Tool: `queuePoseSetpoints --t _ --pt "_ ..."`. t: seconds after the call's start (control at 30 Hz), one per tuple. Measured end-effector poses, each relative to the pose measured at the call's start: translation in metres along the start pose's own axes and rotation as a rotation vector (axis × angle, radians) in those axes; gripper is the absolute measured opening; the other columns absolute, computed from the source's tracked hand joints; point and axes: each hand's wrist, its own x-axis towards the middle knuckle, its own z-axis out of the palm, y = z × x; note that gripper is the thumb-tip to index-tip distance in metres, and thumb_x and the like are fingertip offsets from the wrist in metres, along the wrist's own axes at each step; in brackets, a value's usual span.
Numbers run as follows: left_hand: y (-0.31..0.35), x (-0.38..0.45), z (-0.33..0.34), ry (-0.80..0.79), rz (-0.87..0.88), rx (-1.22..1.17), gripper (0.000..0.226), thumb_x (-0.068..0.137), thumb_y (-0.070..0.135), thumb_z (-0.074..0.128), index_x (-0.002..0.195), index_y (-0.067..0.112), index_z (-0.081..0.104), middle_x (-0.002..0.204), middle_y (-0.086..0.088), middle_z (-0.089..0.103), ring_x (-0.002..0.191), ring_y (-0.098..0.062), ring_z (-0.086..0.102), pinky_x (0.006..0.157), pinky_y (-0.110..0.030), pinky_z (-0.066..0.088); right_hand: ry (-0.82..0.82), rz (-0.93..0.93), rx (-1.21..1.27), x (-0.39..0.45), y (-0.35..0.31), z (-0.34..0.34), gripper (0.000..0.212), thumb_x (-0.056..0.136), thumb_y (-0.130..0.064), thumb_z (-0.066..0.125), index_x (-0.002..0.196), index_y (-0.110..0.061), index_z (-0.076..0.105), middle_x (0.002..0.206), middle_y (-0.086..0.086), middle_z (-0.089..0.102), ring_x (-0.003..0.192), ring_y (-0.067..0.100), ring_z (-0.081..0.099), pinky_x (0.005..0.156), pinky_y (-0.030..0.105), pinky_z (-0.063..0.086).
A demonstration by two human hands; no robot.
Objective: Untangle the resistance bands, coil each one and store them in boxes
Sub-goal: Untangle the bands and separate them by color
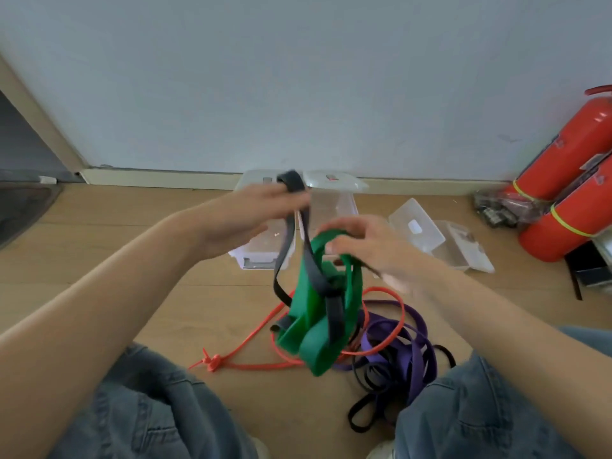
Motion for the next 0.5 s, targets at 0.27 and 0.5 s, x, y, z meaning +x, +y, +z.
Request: queuePoseSetpoints --t 0.27,0.5 --pt "-0.013 0.014 0.023 0.243 0.074 0.43 0.031 0.078 0.019 0.069 0.104 0.017 0.052 0.097 0.003 0.062 0.088 -0.013 0.061 0.073 -0.021 0.049 0.113 -0.147 0.183 -0.005 -0.037 -0.024 0.025 0.084 0.0 0.059 0.107 -0.009 0.06 0.092 0.008 0.065 0.076 0.015 0.061 0.075 0.027 0.051" --pt "-0.005 0.009 0.009 0.253 0.138 0.742 0.016 0.083 0.02 0.053 0.094 0.014 0.063 0.092 -0.011 0.067 0.081 -0.021 0.06 0.069 -0.028 0.045 -0.059 -0.104 -0.254 -0.008 -0.038 -0.034 0.035 0.078 -0.018 0.071 0.11 -0.027 0.059 0.106 -0.002 0.065 0.101 0.014 0.061 0.087 0.023 0.049"
